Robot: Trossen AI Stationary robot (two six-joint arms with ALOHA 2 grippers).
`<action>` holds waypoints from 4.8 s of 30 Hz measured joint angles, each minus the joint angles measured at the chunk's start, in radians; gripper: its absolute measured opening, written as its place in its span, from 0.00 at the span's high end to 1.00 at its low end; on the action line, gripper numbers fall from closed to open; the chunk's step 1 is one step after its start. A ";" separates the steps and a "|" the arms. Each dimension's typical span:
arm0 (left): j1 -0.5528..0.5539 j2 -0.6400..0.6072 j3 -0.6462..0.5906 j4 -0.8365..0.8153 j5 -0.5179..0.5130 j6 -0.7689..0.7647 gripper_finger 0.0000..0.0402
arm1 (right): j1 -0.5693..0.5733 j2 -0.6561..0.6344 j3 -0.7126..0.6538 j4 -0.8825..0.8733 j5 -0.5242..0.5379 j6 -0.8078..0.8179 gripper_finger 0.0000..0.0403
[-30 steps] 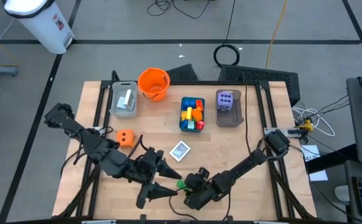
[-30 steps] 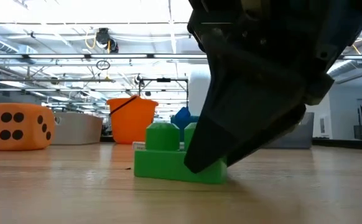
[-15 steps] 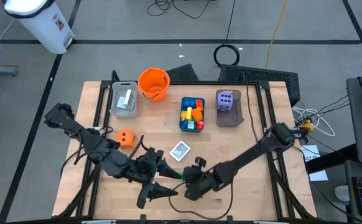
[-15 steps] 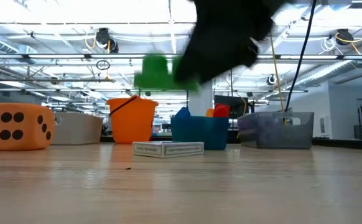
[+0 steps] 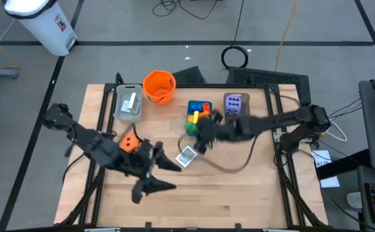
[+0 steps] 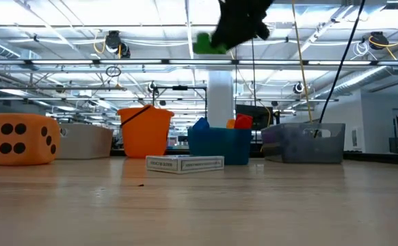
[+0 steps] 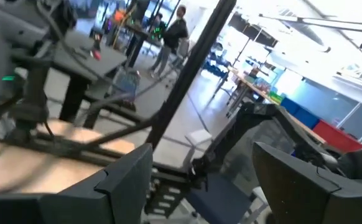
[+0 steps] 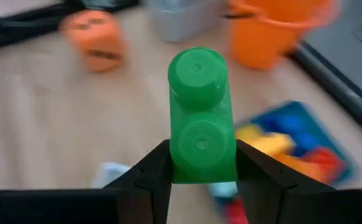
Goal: Pick & Place Toys
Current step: Put the green game piece into the blue bin, then put the black deck of cards into the gray bin
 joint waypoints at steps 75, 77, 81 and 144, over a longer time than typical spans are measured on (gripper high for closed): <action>0.247 -0.118 -0.001 -0.380 -0.004 0.127 0.29 | -0.165 -0.132 0.000 0.138 -0.443 -0.004 0.40; 0.246 -0.093 -0.001 -0.379 -0.012 0.099 0.29 | -0.118 -0.168 0.000 0.141 -0.399 -0.021 0.40; 0.246 -0.017 -0.001 -0.391 -0.018 0.049 0.29 | -0.033 -0.221 0.000 0.137 -0.397 -0.027 0.41; 0.392 0.602 -0.001 -0.682 0.103 -0.384 0.01 | 0.344 -0.585 -0.637 0.579 -0.001 0.247 0.42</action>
